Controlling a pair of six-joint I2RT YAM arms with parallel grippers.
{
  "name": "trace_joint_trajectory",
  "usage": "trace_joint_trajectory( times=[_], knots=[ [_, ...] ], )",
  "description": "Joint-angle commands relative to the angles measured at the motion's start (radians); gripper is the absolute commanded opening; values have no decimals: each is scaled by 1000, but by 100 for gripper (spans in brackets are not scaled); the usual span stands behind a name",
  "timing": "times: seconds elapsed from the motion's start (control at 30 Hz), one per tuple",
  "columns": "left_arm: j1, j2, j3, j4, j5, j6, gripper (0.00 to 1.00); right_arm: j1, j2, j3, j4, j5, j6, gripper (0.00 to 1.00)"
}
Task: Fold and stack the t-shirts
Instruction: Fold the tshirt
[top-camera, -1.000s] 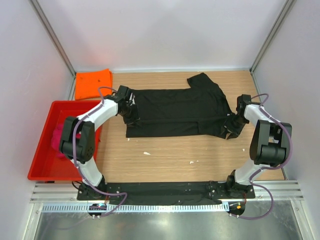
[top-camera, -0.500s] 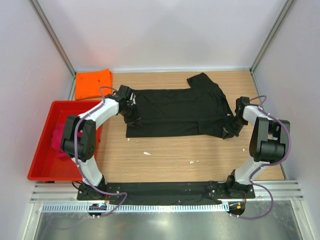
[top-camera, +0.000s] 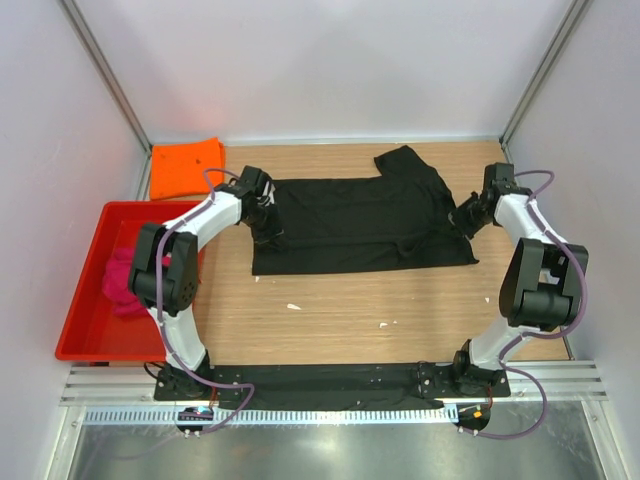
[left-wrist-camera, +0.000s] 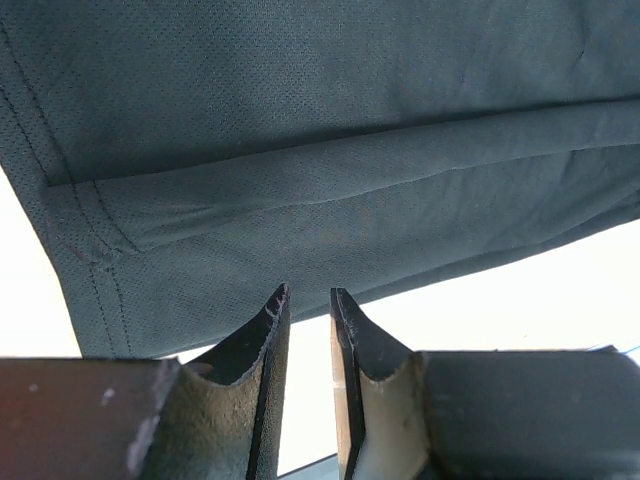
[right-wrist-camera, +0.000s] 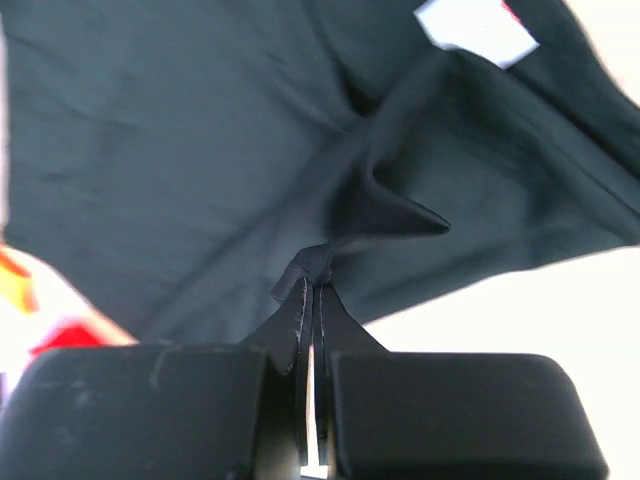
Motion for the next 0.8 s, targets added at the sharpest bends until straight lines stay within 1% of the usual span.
trace_joint_trajectory(
  times=[0.0,0.2,0.33,0.63,0.77],
  knots=[
    [-2,-14,9,21,21,2,24,-8,23,59,67,-66,118,1],
    [-5,-25,-26,25,32,1,25,-8,125,113,174,-124,212,1],
    [-7,-30,-45,30,32,-1,25,-8,189,165,209,-148,258,1],
    [-7,-24,-39,21,16,5,26,-8,267,186,308,-182,362,1],
    [-7,-19,-34,21,16,4,27,-8,307,211,329,-176,382,2]
  ],
)
